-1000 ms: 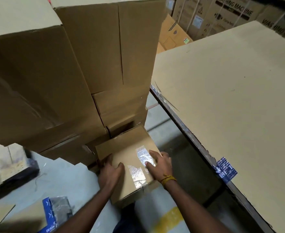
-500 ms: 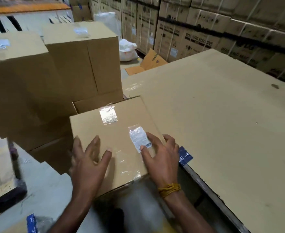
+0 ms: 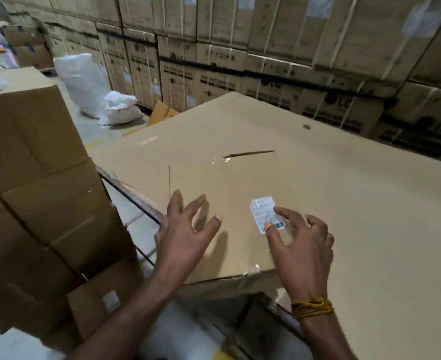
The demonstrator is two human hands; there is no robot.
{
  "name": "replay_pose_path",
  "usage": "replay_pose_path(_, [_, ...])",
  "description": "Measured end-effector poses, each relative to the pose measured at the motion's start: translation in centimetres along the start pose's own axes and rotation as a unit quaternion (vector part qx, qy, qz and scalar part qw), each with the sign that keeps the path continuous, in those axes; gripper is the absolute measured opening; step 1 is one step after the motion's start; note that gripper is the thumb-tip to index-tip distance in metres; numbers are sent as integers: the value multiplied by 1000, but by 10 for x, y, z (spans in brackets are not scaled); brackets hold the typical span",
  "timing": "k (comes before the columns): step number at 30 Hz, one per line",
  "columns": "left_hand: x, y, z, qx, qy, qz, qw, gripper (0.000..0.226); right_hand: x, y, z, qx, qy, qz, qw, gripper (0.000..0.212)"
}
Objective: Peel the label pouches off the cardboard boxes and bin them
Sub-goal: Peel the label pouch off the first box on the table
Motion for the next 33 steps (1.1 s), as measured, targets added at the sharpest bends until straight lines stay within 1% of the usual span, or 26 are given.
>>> replay_pose_path(3, [15,52,-33,-11,22,69,997,69,18,-31,-41,-13,50,-42,998,31])
replay_pose_path(6, [32,92,-64,19,48,103,993,59,39,-51,-74,-25,92,-73,993,29])
replay_pose_path(12, [77,155,-106,43,101,173,979,60,84,-67,-119,-49,162,-104,980,28])
replay_pose_path(14, [91,172,-113,50,112,201,972,62,97,-68,-127,-70,177,-106,976,29])
replay_pose_path(17, [108,193,-113,75,125,244,959,64,116,-63,-140,-101,202,-83,971,32])
replay_pose_path(19, [116,200,-111,98,144,258,950,61,122,-60,-145,-110,212,-74,968,33])
replay_pose_path(22, [133,209,-117,134,196,254,937,51,128,-58,-147,-111,205,-64,970,32])
replay_pose_path(25, [159,227,-134,139,245,267,921,43,141,-58,-150,-94,194,-36,976,29])
replay_pose_path(27, [176,245,-143,118,250,306,911,43,153,-60,-150,-83,170,-19,982,26])
replay_pose_path(29, [186,261,-149,84,234,342,906,46,169,-64,-143,-78,130,-17,988,22])
replay_pose_path(31, [191,270,-155,88,244,333,907,46,186,-66,-136,-74,84,-18,994,17])
replay_pose_path(33, [187,271,-159,128,277,297,905,45,200,-62,-131,-67,49,-1,997,14])
Point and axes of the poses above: each hand's wrist, its own x-axis towards the middle knuckle, its own y-axis out of the palm, z = x × y, the point moved 8 cm from there along x, towards the middle knuckle, and after that the axes turned 3 degrees about y, right-handed, at the moved point
